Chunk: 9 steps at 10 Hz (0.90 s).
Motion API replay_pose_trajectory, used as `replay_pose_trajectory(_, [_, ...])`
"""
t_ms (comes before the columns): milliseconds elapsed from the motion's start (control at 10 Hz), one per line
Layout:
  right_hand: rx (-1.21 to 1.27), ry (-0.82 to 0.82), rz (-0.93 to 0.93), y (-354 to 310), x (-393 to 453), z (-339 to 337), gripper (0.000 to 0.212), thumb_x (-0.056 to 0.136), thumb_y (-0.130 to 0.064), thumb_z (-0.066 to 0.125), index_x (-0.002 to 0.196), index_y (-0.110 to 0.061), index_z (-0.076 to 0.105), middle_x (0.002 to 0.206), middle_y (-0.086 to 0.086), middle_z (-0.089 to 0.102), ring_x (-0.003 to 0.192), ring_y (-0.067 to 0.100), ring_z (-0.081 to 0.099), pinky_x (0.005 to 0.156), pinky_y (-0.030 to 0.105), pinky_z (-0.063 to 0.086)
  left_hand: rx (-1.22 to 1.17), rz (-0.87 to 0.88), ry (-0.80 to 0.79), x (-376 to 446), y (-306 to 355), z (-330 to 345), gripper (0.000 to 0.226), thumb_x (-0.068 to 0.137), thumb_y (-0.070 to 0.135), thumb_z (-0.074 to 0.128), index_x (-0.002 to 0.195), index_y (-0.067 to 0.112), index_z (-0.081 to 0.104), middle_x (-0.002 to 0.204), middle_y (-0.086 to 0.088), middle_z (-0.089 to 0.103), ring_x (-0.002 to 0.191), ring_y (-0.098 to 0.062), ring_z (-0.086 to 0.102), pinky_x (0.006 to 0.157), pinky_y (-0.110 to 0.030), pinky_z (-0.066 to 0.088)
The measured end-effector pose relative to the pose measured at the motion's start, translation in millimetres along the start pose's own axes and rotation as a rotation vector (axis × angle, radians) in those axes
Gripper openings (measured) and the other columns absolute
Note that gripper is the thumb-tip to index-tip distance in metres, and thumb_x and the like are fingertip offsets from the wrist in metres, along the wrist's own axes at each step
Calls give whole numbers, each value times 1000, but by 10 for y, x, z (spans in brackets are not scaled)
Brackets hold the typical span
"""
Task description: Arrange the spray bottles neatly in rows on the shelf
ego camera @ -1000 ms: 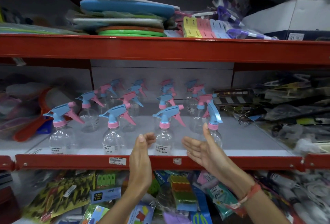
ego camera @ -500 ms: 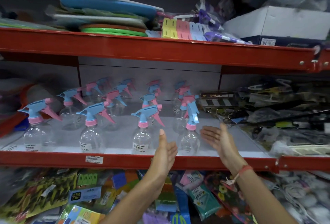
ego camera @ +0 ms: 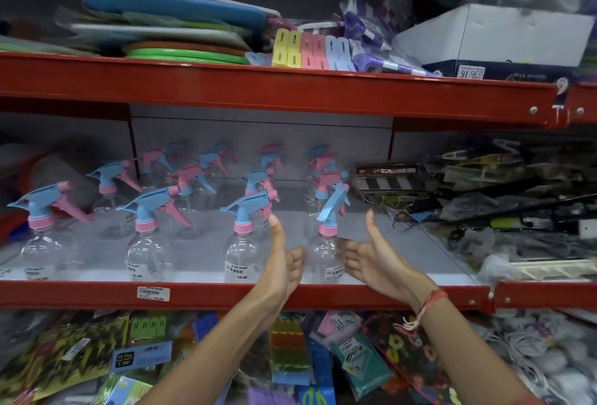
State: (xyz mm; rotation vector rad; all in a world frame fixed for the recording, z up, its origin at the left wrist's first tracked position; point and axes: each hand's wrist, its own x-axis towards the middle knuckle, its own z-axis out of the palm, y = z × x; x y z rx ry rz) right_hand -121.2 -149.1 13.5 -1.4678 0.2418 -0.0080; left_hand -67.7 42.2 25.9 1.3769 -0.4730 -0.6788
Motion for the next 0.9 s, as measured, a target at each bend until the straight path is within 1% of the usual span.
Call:
replay_pose_trajectory(100, [3,4,5,1,-69,-5,116,69,-89,16,149,-5,17,154,3,31,126,4,43,112,29,25,-33,-13,-36,105,6,-81,119,64,84,3,142,-3,22,154,-20,22,137,-20,35,116,-34,21])
replay_pose_trajectory(200, [19,-13,1,1,-119,-18,116,69,-89,14,149,-5,15,152,-2,29,139,11,31,112,29,24,-24,-24,-76,181,8,-117,124,59,87,7,142,-3,23,154,-19,21,142,-25,25,116,-36,21])
replay_pose_trajectory(300, [19,6,14,-12,-169,-13,117,69,-89,12,149,-4,13,155,4,26,142,15,28,115,31,22,0,-30,-107,207,19,-115,124,59,87,6,143,-3,22,155,-19,20,142,-25,24,115,-36,21])
replay_pose_trajectory(400, [-30,43,13,-23,-201,-4,120,66,-91,13,149,-4,11,159,11,20,144,20,25,116,33,21,32,-7,-112,231,12,-97,118,66,84,1,143,-3,22,154,-20,20,124,-5,50,115,-35,22])
replay_pose_trajectory(500, [-59,76,24,-20,-220,20,123,64,-92,14,149,-3,10,160,15,15,146,23,23,117,35,20,63,-10,-116,250,8,-81,112,71,80,-3,143,-2,21,154,-20,20,103,1,61,114,-34,22])
replay_pose_trajectory(600, [-95,116,21,-14,-244,66,123,64,-91,13,149,-3,13,160,15,17,146,24,24,118,36,20,74,-27,-128,245,-7,-80,111,71,80,-1,144,-1,20,156,-17,19,142,-21,26,117,-36,18])
replay_pose_trajectory(700, [-120,167,8,-35,-304,152,120,67,-89,11,149,-2,15,159,15,20,144,23,28,118,36,20,93,-11,-127,197,-9,-99,108,72,78,0,145,0,17,156,-15,17,144,-22,20,117,-35,16])
replay_pose_trajectory(800, [-197,369,-26,-13,-389,264,115,71,-86,11,146,-1,28,156,18,30,133,19,44,119,41,22,162,17,-144,79,-21,-206,106,71,77,8,144,2,23,156,-13,22,142,-20,26,116,-34,20])
replay_pose_trajectory(900, [-468,653,-168,16,-531,425,106,75,-84,16,127,-3,57,133,18,60,120,29,57,109,50,37,238,101,-138,-113,-7,-364,90,77,73,20,136,10,44,144,-8,47,129,-17,47,108,-29,34])
